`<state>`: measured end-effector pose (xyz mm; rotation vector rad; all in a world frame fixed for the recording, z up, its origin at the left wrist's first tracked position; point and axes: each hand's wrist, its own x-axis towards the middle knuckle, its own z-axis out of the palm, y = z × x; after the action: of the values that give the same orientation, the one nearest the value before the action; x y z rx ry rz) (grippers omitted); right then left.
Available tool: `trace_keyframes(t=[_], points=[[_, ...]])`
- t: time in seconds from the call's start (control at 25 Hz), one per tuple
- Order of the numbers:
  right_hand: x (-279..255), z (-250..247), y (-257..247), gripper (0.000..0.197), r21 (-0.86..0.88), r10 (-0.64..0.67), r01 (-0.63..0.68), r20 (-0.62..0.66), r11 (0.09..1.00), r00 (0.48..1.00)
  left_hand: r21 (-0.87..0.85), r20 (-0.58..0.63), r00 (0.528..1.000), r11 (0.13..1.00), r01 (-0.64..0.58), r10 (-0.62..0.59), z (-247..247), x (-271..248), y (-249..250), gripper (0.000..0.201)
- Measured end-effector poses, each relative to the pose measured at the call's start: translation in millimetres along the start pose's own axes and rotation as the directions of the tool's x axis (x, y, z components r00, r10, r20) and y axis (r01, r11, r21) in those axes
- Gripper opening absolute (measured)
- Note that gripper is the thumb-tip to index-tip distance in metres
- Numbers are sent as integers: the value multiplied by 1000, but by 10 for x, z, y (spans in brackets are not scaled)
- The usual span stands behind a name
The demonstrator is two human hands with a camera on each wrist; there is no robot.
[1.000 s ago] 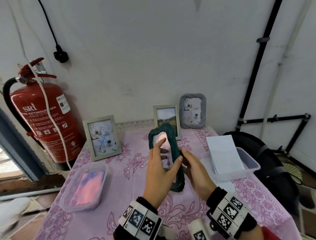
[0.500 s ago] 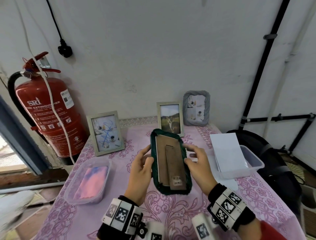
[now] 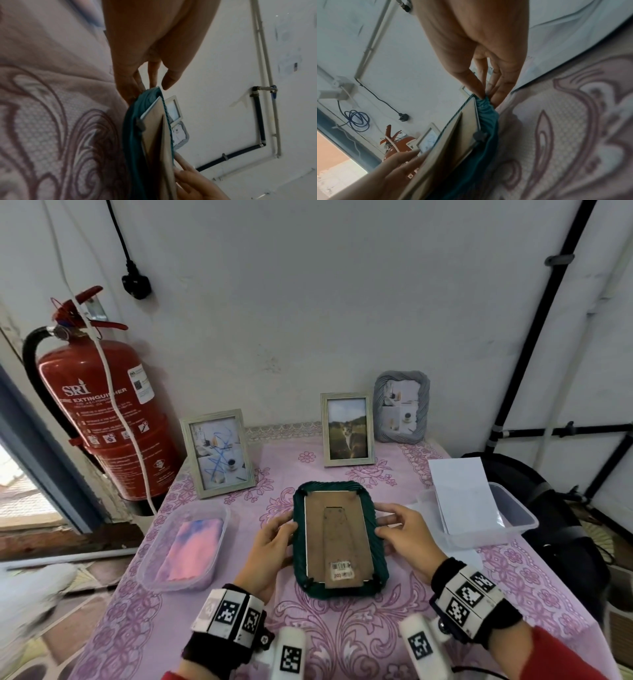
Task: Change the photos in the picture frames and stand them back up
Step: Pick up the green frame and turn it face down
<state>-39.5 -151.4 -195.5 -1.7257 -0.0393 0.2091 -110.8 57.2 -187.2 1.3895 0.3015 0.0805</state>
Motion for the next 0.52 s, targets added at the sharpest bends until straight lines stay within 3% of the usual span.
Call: trace_keyframes(t=[0.16,0.52], points=[[38,10,64,46,-68,32,-31,18,997,999,39,6,998,997,67,-67,-48,36,-63,27],[119,38,118,42,-377,3,16,52,926,999,390,-44,990,910,142,-135,-118,238,-109,22]])
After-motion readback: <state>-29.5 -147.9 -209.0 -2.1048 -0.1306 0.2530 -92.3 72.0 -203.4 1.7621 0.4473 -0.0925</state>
